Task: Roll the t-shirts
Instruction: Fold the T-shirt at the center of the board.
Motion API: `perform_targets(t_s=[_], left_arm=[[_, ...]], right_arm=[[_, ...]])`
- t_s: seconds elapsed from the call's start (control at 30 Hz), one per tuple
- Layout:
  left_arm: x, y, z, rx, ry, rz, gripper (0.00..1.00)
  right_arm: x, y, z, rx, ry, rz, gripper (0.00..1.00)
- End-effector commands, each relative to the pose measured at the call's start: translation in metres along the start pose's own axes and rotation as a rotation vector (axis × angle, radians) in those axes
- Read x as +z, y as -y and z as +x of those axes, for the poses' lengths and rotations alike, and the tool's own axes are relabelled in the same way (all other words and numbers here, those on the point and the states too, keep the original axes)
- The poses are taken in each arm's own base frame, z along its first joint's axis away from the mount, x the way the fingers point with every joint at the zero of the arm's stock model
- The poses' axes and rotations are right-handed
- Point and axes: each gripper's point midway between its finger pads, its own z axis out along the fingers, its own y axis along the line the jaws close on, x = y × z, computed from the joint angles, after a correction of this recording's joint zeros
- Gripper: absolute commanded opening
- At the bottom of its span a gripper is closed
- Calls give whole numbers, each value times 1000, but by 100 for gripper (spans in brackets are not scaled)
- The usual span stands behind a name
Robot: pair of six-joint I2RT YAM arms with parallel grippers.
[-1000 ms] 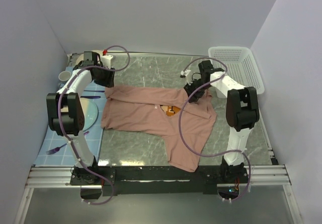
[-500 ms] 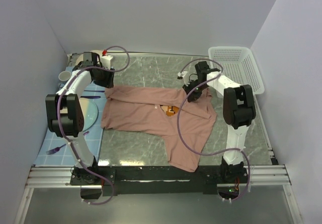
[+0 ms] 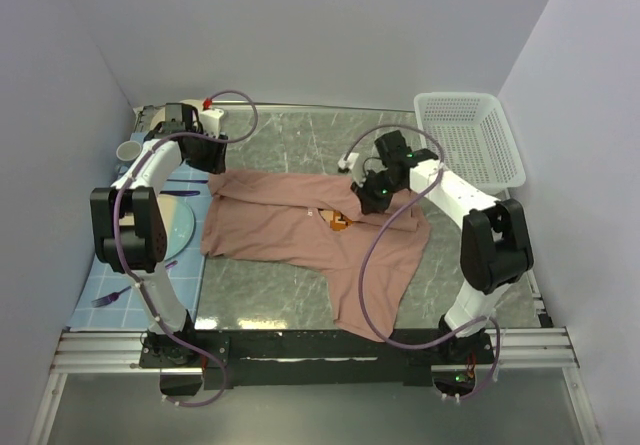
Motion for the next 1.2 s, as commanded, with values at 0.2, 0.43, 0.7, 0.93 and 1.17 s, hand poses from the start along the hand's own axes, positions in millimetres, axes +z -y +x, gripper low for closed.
perform_targets(t_s=[0.2, 0.43, 0.7, 0.93, 1.17], left_arm=[[-8, 2, -18, 16, 72, 1, 56], [6, -18, -45, -3, 87, -53, 59], [33, -28, -38, -46, 32, -61, 57], [44, -17, -28, -49, 9, 11, 42], [50, -25, -18, -69, -16, -40, 51]], right_arm=[[-7, -40, -14, 80, 27, -87, 40], [-39, 82, -25, 382, 189, 202, 49], [-26, 169, 15, 500, 89, 417, 48], [-15, 201, 54, 520, -78, 579, 37], [-13, 206, 88, 504, -225, 672, 37]])
